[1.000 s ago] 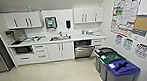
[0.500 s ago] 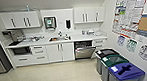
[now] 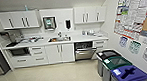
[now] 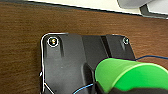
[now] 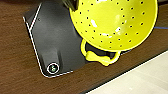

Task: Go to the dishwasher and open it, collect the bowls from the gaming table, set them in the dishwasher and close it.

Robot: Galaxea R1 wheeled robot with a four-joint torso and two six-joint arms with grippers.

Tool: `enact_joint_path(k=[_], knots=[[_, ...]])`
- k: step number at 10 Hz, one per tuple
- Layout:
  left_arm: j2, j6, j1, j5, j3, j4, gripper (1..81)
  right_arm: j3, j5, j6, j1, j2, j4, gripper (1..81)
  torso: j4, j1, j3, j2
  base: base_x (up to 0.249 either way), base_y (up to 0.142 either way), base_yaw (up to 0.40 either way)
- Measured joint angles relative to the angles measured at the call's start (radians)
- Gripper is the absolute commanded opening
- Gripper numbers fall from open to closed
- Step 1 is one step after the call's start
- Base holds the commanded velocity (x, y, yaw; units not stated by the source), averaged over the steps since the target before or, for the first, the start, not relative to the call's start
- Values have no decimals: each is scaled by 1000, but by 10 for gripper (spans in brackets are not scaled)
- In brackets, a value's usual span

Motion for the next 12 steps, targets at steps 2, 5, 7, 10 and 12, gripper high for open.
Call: enact_joint_path(k=[2, 5, 7, 10, 12], knots=[[10, 0, 0, -2, 3, 0, 10, 0, 0, 0, 2, -1, 0, 10, 0, 0, 0, 0, 149, 0, 0], [7, 4, 0, -1, 3, 0, 10, 0, 0, 0, 0, -1, 0, 10, 0, 0, 0, 0, 147, 0, 0], [6, 7, 0, -2, 3, 0, 10, -1, 0, 0, -1, -2, 0, 10, 0, 0, 0, 0, 145, 0, 0], [5, 7, 0, -2, 3, 0, 10, 0, 0, 0, -1, -1, 0, 10, 0, 0, 0, 0, 138, 0, 0], [5, 7, 0, -2, 3, 0, 10, 0, 0, 0, -1, -1, 0, 10, 0, 0, 0, 0, 138, 0, 0]])
